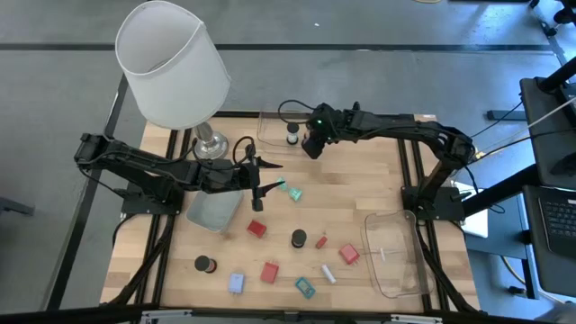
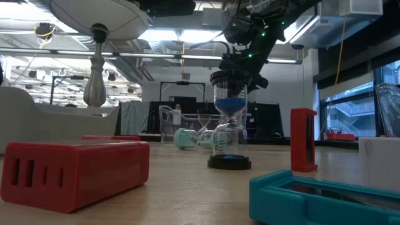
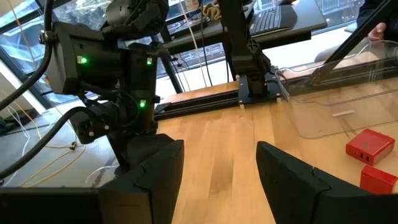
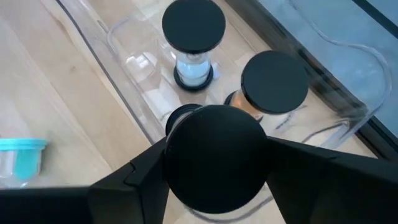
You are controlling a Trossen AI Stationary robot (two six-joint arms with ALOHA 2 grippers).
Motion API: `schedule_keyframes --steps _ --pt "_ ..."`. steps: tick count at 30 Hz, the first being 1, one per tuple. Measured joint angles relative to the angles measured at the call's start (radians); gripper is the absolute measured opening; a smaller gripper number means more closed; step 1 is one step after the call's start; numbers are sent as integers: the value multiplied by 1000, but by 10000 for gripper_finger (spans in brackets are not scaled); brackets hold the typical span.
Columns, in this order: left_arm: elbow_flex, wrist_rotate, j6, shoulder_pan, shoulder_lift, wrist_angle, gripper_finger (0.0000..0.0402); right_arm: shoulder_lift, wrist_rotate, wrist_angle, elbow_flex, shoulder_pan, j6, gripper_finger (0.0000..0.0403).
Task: Pick & Place Office items
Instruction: Put the purple hourglass into the top transparent bin
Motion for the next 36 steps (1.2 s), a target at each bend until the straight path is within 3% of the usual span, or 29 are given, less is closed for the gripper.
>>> schedule_keyframes --steps 6,14,20,28,36 --pt "0 0 -2 0 0 0 198 16 3 15 0 0 0 231" --pt "0 0 -2 0 0 0 198 66 3 25 0 0 -5 213" --pt "0 0 -2 0 0 0 198 67 3 24 0 -8 -21 233" --pt "0 0 -2 0 0 0 198 67 3 20 0 -22 -22 212" --pt "0 0 -2 0 0 0 198 66 3 20 0 -24 -24 239"
